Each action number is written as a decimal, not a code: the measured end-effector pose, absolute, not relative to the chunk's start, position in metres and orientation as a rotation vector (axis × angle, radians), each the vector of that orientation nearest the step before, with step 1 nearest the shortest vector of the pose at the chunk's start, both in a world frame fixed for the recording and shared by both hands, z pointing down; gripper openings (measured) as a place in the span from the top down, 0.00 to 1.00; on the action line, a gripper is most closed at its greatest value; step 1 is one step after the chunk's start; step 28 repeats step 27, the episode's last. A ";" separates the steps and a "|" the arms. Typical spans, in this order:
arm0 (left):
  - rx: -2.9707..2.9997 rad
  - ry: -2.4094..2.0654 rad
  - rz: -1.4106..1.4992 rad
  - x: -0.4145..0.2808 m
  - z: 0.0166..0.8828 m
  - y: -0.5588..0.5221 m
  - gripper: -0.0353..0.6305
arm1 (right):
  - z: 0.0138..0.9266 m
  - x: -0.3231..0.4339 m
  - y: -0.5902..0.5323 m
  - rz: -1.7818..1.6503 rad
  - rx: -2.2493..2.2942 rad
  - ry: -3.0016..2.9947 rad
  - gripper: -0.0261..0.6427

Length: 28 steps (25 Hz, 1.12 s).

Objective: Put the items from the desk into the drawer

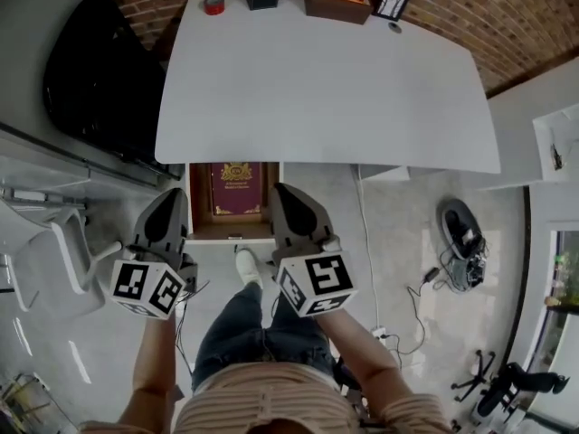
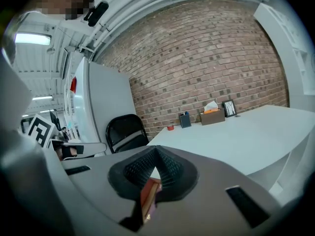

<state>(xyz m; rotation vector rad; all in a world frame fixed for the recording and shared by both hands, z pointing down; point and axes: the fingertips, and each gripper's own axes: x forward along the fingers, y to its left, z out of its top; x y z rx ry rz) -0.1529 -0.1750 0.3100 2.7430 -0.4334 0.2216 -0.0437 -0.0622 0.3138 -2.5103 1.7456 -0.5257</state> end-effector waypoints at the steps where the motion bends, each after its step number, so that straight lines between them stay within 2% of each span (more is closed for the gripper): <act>1: 2.750 -0.439 0.206 -0.155 0.304 -0.174 0.93 | 0.309 -0.045 -0.060 -0.509 -2.514 1.756 0.94; 14: 2.784 -0.469 0.113 -0.182 0.263 -0.154 0.93 | 0.257 -0.079 -0.043 -0.324 -2.431 1.955 0.94; 28: 2.822 -0.465 0.089 -0.201 0.249 -0.145 0.93 | 0.244 -0.103 -0.037 -0.238 -2.370 2.013 0.94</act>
